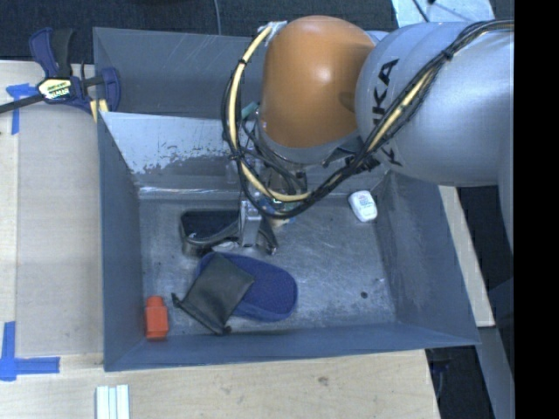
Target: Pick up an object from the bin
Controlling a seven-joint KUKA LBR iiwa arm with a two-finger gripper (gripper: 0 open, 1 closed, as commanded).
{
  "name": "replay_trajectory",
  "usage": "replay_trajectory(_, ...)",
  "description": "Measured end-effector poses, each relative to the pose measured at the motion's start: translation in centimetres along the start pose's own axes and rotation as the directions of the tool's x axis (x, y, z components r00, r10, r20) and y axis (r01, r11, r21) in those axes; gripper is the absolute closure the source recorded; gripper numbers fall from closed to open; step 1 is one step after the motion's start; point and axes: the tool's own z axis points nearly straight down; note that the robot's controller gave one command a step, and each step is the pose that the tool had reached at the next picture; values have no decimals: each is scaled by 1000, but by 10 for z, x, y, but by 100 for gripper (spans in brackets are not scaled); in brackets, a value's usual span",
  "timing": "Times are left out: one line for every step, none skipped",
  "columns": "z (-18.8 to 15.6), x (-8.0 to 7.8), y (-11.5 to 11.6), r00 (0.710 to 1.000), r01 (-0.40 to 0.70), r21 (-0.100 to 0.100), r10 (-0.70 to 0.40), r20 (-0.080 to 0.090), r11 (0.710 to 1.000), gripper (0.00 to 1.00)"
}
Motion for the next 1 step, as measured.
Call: replay_trajectory(154, -29, -2, 986, 167, 0, -167, -6, 986, 0)
